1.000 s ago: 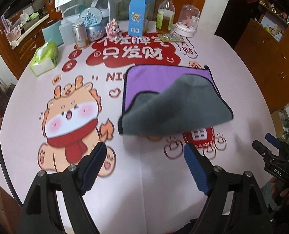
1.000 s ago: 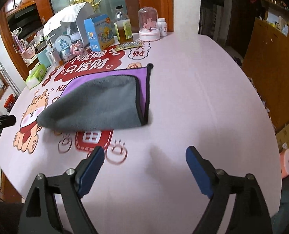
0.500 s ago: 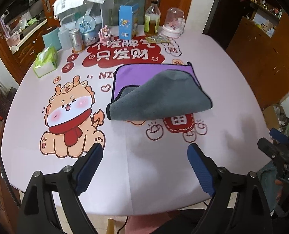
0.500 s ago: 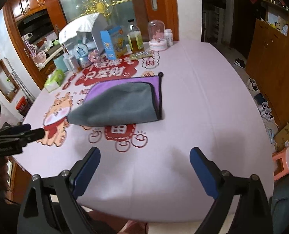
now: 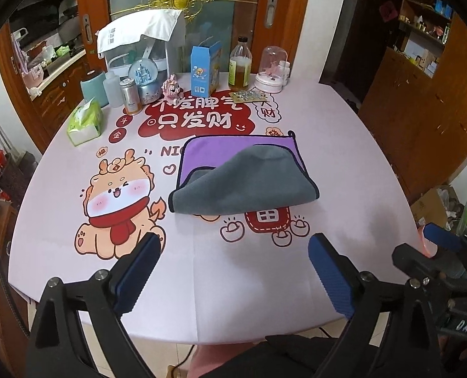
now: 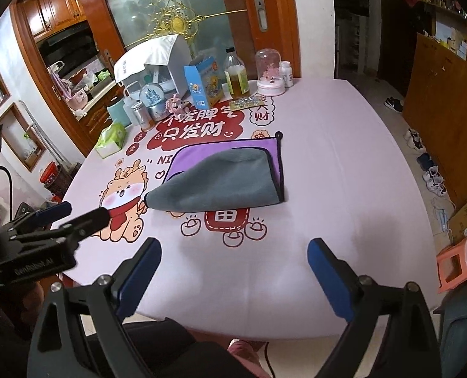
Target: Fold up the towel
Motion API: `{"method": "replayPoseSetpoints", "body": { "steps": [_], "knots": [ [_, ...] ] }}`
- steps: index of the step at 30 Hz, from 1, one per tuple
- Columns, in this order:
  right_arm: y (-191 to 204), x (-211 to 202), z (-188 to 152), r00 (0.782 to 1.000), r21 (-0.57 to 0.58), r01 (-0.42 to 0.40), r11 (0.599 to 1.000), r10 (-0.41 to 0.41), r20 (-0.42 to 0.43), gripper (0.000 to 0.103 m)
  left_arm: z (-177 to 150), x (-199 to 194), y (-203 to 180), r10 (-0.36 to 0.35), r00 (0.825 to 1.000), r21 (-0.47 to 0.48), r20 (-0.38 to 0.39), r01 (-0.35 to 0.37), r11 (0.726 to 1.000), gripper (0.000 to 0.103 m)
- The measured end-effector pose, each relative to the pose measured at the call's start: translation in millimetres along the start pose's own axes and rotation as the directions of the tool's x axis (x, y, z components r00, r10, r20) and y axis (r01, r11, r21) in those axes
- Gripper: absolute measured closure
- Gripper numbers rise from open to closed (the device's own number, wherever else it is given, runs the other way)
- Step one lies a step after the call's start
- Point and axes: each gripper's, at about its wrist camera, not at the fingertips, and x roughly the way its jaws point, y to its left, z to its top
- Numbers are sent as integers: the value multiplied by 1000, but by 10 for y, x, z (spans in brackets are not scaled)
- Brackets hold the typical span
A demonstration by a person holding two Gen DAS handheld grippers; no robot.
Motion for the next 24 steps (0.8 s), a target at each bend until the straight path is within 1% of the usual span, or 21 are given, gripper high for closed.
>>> {"method": "replayPoseSetpoints", "body": {
  "steps": [4,7,9,13,14,16,17,24],
  "knots": [
    [86,-13,-84,1000,-9,-10,1000,10,6,8,-65,6,-62,15,1000,7,3,-15,1000,9],
    [110,-6,-135,1000,-9,8,1000,-8,13,8,-119,-12,-111,38,999,23,20,-38,999,9],
    [127,2,-161,1000,-10,15,1000,-15,20,8,-146,-11,-110,29,999,15,22,-29,999,9],
    [149,28,-190,1000,-12,9,1000,-9,11,8,-169,-25,-68,54,998,-16,34,-53,998,8],
    [153,44,-189,1000,-12,8,1000,-8,7,8,-171,-31,-54,60,997,-23,38,-59,998,7],
    [164,66,-195,1000,-13,7,1000,-7,0,8,-170,-35,-30,69,997,-35,44,-68,997,1],
    [166,76,-181,1000,-14,8,1000,-8,1,8,-166,-36,-17,76,996,-41,47,-74,996,1],
    [180,123,-132,1000,-12,10,1000,-10,-1,8,-134,7,4,96,994,-46,43,-94,995,1]
  ]
}}
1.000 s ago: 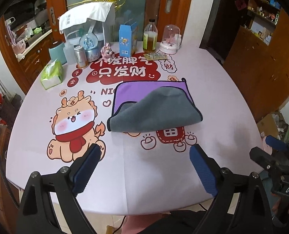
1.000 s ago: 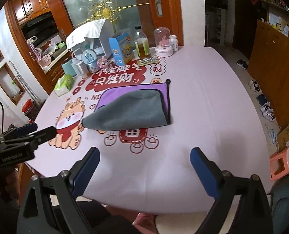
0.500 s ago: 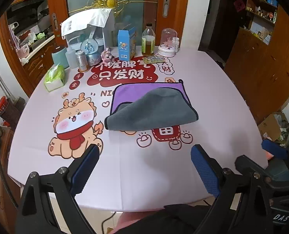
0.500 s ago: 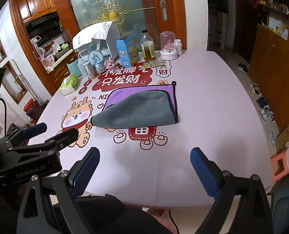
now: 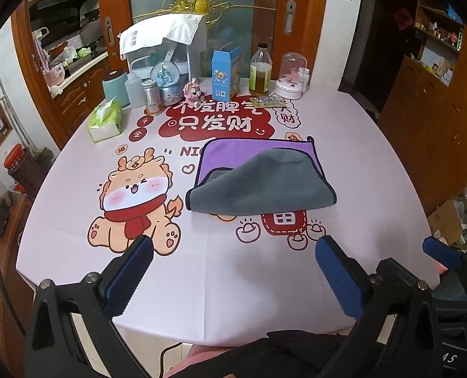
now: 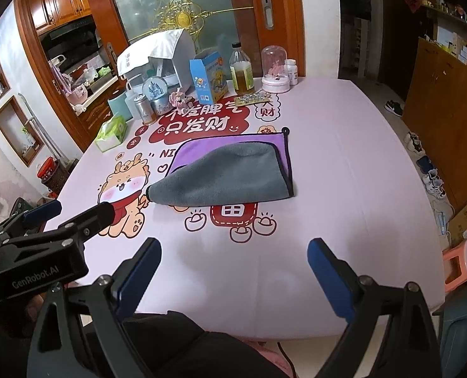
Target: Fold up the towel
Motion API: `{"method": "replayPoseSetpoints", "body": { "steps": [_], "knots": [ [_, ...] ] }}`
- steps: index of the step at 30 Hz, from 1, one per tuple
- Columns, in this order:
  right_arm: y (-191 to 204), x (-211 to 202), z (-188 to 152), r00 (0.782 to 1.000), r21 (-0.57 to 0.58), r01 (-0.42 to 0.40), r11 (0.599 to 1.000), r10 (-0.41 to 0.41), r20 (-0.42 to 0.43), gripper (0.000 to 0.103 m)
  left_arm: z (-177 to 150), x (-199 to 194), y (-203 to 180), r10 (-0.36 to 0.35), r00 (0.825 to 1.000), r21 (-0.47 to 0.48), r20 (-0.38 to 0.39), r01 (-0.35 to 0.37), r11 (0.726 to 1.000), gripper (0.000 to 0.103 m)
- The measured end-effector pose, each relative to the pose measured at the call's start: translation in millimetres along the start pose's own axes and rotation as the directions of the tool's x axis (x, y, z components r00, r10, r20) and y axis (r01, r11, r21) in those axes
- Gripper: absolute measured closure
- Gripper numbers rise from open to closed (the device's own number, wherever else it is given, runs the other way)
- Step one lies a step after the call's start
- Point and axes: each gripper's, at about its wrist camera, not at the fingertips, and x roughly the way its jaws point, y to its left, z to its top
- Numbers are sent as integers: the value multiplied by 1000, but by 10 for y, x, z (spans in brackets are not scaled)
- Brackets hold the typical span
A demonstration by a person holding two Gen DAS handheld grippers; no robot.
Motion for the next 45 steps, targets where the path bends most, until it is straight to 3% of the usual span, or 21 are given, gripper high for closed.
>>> {"method": "replayPoseSetpoints", "body": {
  "steps": [45],
  "knots": [
    [-73,160,97,1000,14,4,1000,-4,-8,8,118,131,-19,25,1000,12,-3,-25,1000,1]
  ]
}}
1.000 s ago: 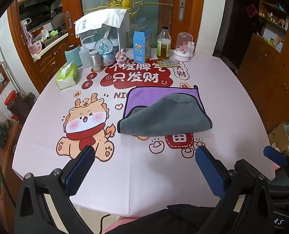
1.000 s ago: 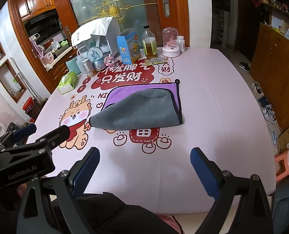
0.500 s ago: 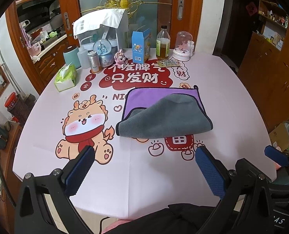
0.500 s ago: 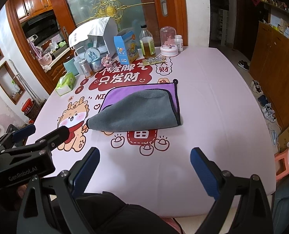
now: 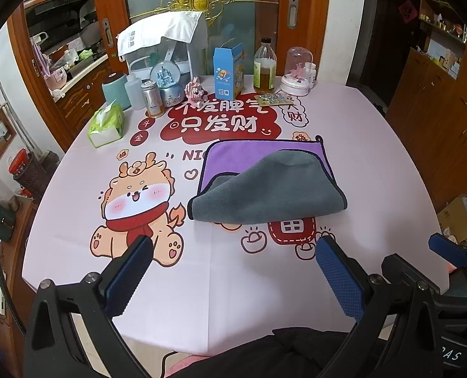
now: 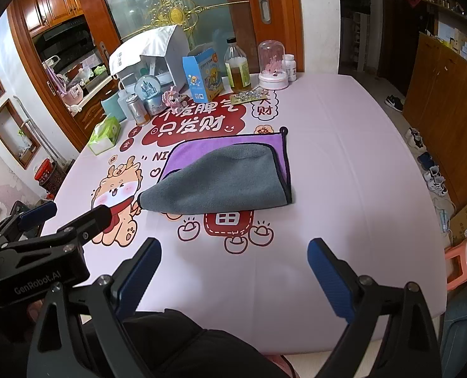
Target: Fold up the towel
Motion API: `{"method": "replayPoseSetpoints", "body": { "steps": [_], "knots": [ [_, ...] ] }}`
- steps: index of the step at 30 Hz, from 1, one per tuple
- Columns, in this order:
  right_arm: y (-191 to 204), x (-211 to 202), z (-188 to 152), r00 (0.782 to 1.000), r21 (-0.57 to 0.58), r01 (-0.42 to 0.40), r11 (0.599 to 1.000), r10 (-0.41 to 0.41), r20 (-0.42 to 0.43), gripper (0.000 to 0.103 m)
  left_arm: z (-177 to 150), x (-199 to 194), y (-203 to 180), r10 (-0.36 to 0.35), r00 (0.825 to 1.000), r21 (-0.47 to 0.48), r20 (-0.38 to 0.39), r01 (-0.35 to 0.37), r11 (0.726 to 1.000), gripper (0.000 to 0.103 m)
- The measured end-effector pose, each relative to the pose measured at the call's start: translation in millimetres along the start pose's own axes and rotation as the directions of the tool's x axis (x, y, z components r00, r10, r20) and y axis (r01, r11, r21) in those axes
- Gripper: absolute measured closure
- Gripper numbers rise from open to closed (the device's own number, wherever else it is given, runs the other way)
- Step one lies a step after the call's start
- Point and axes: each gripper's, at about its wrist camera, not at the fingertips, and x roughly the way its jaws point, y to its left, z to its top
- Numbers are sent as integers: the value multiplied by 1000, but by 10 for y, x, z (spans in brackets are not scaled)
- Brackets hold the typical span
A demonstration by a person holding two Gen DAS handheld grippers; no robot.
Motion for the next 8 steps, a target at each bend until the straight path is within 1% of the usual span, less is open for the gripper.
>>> {"method": "replayPoseSetpoints", "body": {
  "steps": [8],
  "knots": [
    [1,3,10,1000,1,0,1000,0,-2,8,7,13,-10,0,1000,1,-2,0,1000,1]
  ]
}}
